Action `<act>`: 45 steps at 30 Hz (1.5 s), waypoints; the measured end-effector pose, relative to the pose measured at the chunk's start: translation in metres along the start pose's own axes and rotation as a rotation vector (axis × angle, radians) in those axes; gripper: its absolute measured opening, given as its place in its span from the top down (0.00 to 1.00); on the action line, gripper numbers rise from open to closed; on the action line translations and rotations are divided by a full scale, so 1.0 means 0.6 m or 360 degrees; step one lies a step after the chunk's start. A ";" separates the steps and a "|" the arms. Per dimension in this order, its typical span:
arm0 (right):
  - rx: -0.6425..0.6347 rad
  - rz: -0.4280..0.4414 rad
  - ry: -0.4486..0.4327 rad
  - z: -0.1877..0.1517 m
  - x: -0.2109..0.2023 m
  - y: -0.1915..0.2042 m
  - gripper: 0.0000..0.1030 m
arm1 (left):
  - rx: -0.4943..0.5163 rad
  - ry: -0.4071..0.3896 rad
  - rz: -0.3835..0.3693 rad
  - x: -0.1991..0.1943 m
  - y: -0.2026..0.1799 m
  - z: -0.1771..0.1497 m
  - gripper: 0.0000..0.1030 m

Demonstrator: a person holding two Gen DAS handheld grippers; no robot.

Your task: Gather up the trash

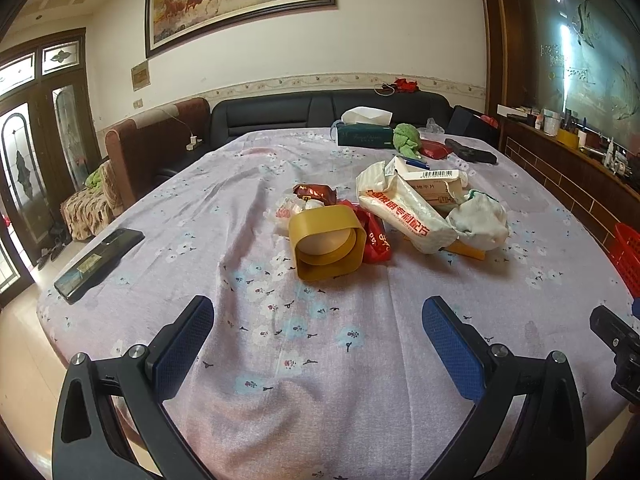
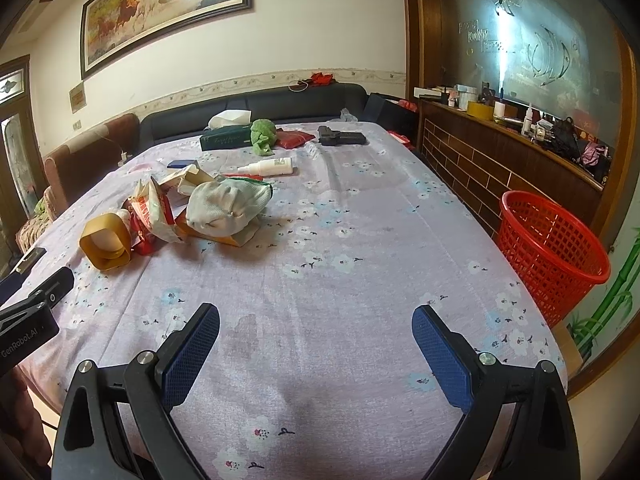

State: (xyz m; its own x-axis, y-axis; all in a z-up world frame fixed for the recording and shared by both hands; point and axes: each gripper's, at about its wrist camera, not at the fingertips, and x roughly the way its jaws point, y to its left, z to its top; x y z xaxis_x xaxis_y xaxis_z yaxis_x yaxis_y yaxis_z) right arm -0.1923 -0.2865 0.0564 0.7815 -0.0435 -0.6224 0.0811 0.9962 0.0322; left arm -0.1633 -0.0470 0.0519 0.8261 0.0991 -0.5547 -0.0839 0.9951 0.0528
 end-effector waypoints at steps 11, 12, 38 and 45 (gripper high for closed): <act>0.0043 0.0191 0.0124 0.017 0.028 -0.004 0.25 | -0.0353 0.0212 -0.0212 0.064 0.147 0.044 0.02; 0.0048 0.0222 0.0144 0.018 0.031 -0.004 0.27 | -0.0362 0.0226 -0.0234 0.069 0.150 0.046 0.07; 0.0072 0.0373 0.0217 0.073 0.078 0.009 0.32 | -0.0167 0.0395 -0.0153 0.218 0.044 0.096 0.35; 0.0229 0.0562 0.0378 0.134 0.163 0.035 0.30 | -0.0131 0.0307 -0.0184 0.186 0.052 0.093 0.35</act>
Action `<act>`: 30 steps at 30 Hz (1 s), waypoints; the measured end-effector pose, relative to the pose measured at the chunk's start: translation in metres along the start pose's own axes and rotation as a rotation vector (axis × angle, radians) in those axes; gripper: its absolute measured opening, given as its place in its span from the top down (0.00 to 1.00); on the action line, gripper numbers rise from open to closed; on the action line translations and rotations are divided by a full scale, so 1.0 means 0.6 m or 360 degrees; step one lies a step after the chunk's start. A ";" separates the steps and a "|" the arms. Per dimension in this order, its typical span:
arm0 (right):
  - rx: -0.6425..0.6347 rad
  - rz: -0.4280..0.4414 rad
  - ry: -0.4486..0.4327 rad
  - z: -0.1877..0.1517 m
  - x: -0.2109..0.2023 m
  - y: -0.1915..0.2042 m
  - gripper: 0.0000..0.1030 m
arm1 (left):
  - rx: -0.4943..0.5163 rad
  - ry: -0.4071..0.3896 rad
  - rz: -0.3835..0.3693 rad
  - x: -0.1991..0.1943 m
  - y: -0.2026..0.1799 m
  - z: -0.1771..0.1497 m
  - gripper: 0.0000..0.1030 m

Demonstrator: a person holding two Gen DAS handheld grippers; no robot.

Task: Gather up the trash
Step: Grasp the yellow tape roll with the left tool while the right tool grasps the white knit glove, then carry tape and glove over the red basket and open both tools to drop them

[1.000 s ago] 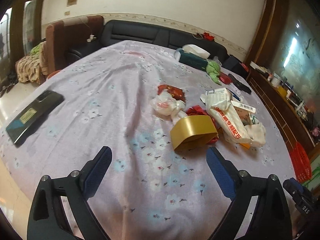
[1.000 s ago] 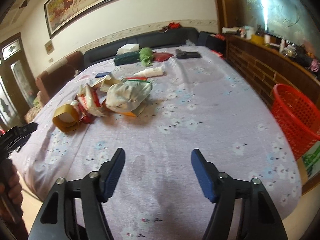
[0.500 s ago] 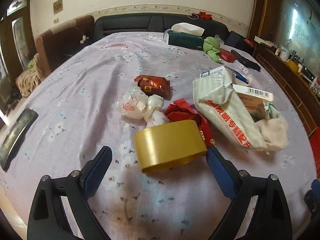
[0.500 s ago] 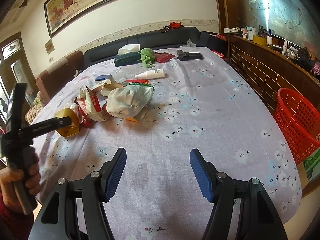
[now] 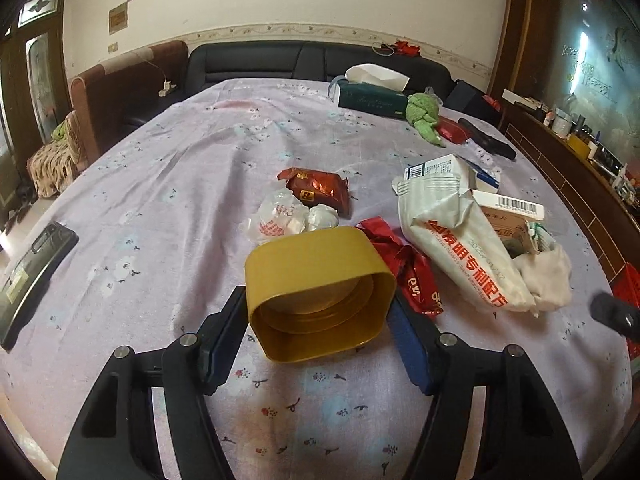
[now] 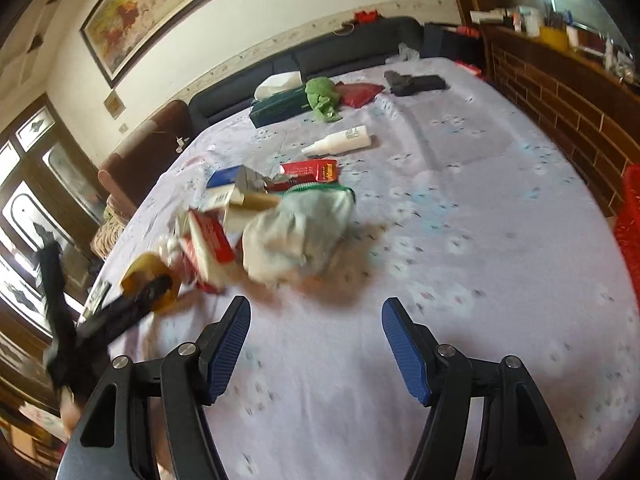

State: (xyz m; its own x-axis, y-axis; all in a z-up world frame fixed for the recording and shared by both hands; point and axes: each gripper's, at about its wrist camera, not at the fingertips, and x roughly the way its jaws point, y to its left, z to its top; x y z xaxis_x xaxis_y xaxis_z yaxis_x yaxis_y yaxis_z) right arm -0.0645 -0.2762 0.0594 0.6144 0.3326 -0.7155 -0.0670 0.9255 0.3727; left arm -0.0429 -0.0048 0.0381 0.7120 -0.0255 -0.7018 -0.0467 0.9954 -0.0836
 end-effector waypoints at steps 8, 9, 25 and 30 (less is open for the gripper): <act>0.0006 -0.0033 0.0057 0.042 0.094 0.011 0.46 | 0.0041 -0.0038 -0.0034 -0.026 -0.009 -0.009 0.35; -0.0009 -0.0017 0.0056 0.040 0.094 0.013 0.55 | 0.0047 -0.0043 -0.0041 -0.028 -0.011 -0.010 0.35; 0.0018 -0.0086 -0.0143 -0.036 -0.038 -0.050 0.69 | 0.0210 -0.0048 -0.0217 -0.060 -0.106 -0.026 0.35; 0.0040 -0.0084 -0.0171 -0.042 -0.068 -0.072 0.69 | 0.0283 -0.0047 -0.0261 -0.071 -0.145 -0.025 0.35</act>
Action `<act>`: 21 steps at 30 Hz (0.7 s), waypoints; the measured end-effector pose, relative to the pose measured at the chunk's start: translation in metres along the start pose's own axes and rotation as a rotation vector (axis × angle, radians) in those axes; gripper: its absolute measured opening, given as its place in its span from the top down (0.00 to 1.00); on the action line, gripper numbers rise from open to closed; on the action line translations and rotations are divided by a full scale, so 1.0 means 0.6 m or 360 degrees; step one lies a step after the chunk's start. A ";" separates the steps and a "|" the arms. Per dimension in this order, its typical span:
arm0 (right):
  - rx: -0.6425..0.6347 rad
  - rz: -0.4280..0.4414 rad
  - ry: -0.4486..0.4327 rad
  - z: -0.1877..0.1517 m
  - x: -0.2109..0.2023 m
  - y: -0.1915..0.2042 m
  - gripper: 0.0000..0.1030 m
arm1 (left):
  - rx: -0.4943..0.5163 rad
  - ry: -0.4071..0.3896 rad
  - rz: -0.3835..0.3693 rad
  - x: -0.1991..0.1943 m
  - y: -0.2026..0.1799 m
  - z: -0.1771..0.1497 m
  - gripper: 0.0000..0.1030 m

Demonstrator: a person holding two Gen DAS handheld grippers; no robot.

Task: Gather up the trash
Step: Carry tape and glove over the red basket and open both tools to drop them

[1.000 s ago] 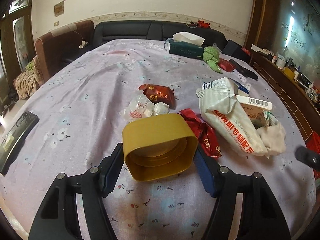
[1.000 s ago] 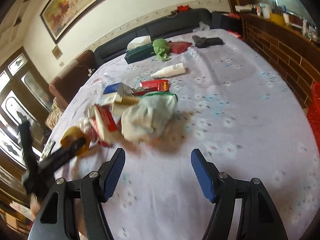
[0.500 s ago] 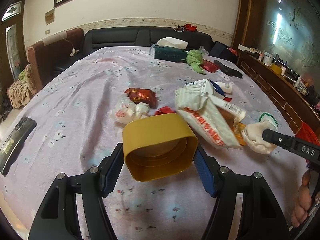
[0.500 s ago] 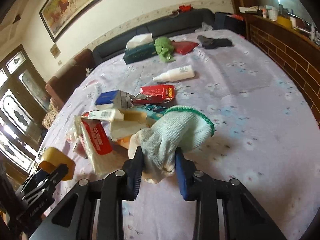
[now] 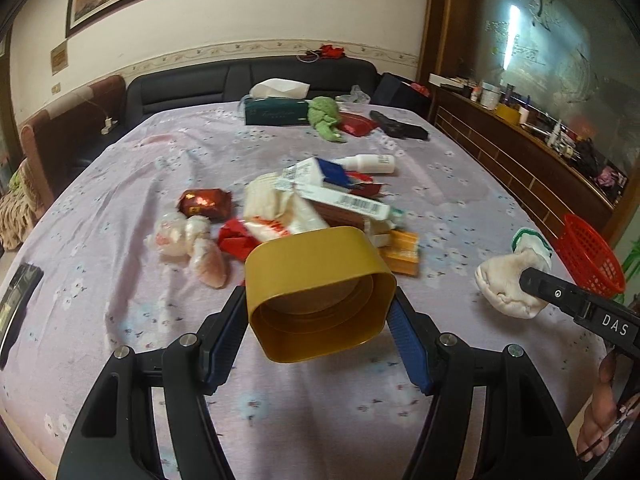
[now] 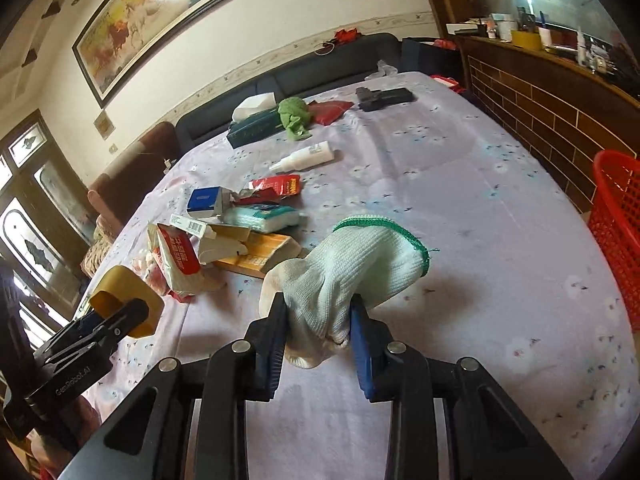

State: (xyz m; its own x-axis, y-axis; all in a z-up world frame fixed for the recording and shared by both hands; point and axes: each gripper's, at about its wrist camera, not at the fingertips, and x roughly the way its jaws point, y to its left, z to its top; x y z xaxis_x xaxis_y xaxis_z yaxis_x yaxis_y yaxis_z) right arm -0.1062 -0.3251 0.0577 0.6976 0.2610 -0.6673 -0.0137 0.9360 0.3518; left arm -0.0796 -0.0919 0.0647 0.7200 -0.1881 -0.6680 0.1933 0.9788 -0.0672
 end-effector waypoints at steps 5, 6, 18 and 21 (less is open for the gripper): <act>0.0022 -0.0059 -0.0095 0.012 -0.064 -0.047 0.69 | 0.0118 0.0016 -0.0122 0.001 -0.068 0.023 0.35; 0.0032 -0.0079 -0.0115 0.015 -0.077 -0.059 0.69 | 0.0139 0.0015 -0.0142 0.001 -0.082 0.025 0.35; 0.0307 -0.0429 -0.0329 0.065 -0.242 -0.276 0.69 | 0.0444 0.0058 -0.0581 0.018 -0.362 0.097 0.34; 0.0380 -0.0500 -0.0360 0.074 -0.268 -0.331 0.69 | 0.0511 0.0088 -0.0668 0.029 -0.434 0.109 0.34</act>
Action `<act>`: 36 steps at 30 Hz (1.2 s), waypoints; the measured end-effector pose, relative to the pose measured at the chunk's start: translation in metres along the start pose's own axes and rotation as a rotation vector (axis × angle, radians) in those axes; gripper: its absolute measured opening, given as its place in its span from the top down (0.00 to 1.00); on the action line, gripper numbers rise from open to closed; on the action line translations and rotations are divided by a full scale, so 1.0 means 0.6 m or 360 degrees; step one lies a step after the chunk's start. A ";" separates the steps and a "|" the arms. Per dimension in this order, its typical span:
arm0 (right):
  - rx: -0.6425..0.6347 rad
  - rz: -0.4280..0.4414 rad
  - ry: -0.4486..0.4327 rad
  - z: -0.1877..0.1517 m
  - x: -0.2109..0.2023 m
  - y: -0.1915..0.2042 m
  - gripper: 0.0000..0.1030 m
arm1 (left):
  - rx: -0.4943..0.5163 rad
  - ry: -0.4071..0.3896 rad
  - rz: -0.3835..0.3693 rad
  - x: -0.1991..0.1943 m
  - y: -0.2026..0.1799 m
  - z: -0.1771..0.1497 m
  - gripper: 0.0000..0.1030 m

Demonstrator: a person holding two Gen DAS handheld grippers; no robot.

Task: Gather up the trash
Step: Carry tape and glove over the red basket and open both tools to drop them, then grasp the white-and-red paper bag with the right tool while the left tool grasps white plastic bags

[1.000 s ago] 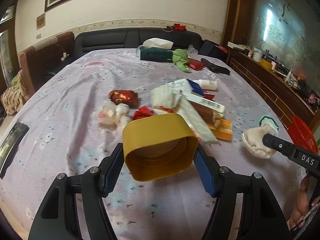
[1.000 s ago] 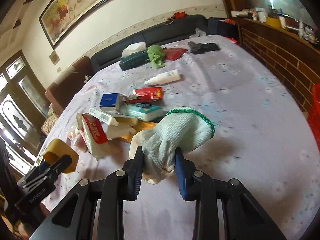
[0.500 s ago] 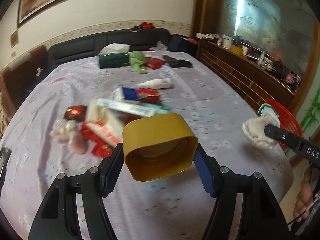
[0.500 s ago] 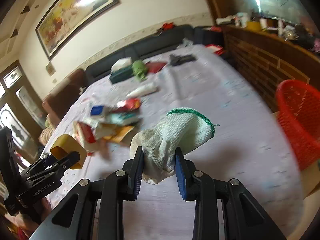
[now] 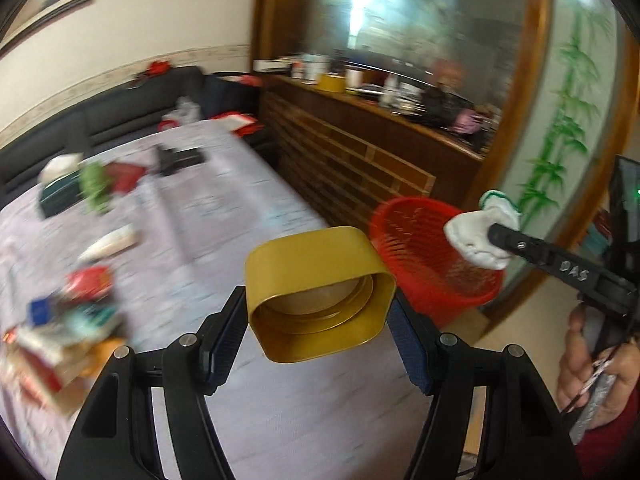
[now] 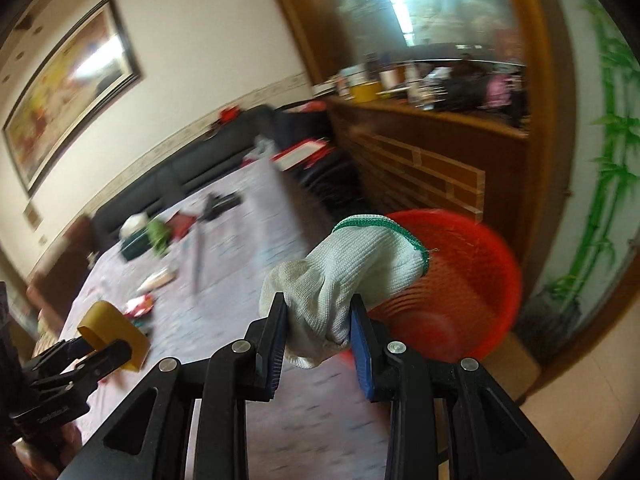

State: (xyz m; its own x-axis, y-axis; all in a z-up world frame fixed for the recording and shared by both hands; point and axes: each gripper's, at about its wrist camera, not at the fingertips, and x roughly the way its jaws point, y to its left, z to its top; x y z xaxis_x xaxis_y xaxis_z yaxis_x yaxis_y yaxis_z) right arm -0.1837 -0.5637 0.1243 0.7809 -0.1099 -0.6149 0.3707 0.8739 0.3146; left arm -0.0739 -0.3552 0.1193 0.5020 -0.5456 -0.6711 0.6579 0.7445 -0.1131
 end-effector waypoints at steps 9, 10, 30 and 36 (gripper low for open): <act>0.0161 -0.0128 -0.0025 0.035 0.006 -0.128 0.69 | 0.0095 0.0128 -0.0199 0.132 -0.131 0.068 0.34; 0.0166 -0.0130 -0.0024 0.035 0.006 -0.135 0.69 | 0.0100 0.0132 -0.0214 0.143 -0.140 0.071 0.34; 0.0130 -0.0065 -0.0032 0.001 0.014 -0.091 0.39 | 0.0057 0.0077 -0.0063 0.053 -0.057 -0.017 0.22; -0.0004 0.0040 0.0033 -0.040 0.028 -0.001 0.35 | -0.0013 0.0068 0.0036 0.001 0.012 -0.068 0.22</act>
State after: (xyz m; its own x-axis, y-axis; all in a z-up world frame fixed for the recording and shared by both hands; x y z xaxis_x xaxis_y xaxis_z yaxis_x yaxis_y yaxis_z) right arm -0.1831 -0.5548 0.0965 0.7792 -0.0781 -0.6219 0.3499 0.8774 0.3282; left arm -0.0921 -0.3344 0.0881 0.4923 -0.5119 -0.7040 0.6420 0.7597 -0.1035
